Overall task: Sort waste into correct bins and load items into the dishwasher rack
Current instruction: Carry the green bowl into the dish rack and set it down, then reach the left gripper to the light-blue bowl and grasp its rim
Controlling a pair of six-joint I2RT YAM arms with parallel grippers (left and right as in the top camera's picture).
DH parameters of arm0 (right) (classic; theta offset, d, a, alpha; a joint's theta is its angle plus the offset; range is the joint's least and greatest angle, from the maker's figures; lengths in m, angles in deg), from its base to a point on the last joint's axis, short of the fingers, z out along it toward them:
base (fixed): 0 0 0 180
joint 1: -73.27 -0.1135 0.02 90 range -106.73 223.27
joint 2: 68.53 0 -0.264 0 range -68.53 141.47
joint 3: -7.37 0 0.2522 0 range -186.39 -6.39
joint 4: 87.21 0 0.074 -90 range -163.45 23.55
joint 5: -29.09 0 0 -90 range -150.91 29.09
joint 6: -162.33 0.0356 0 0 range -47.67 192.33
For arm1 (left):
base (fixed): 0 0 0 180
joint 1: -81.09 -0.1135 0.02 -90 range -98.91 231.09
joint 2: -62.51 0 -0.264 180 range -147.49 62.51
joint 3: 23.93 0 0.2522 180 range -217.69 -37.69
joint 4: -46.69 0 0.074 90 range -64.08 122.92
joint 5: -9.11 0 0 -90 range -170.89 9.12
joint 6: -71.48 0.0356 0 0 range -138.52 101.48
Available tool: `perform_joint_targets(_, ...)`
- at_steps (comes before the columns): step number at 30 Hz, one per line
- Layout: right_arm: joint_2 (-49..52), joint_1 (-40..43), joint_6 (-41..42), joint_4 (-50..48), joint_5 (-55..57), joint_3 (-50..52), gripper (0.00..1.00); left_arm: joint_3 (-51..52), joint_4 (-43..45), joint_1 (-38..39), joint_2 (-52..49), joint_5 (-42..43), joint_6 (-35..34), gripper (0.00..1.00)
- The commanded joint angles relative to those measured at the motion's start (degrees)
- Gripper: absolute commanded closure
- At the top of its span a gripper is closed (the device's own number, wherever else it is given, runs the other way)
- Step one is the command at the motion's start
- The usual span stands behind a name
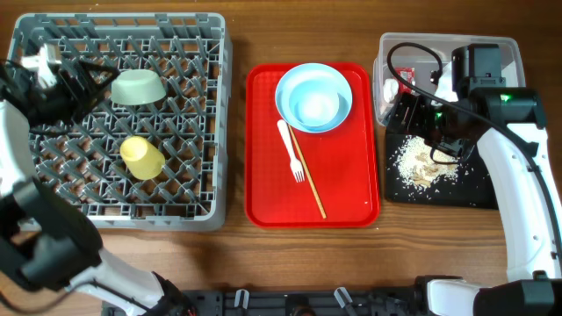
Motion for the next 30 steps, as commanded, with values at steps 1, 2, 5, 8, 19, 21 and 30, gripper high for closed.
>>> perform_joint_targets(1,-1.4,0.3,3.9,0.7,6.2,-0.5,0.0,-0.2,-0.3,5.7,7.0,-3.1,0.5,0.0)
perform_joint_targets(2,-1.4,0.3,5.3,0.9,8.1,-0.5,0.0,-0.2,-0.3,7.8,7.9,-4.9,0.4,0.0)
perform_joint_targets(5,-1.4,1.7,7.3,1.2,9.7,-0.5,0.0,-0.2,0.0,15.6,9.5,-12.6,-1.1,0.0)
perform_joint_targets(8,-1.4,4.2,7.2,1.4,9.1,-0.5,0.0,-0.2,0.2,25.2,9.4,-22.1,-2.8,0.0)
perform_joint_targets(19,-1.4,9.3,3.7,2.6,6.3,-0.5,0.0,-0.2,15.0,59.9,2.5,-45.4,-3.0,0.0)
perform_joint_targets(21,-1.4,9.3,3.7,2.6,6.3,-0.5,0.0,-0.2,18.4,63.3,-0.2,-46.1,-3.0,0.0)
perform_joint_targets(30,-1.4,9.3,3.7,3.3,6.3,-0.5,0.0,-0.2,30.8,70.2,-11.4,-47.6,-5.7,0.0)
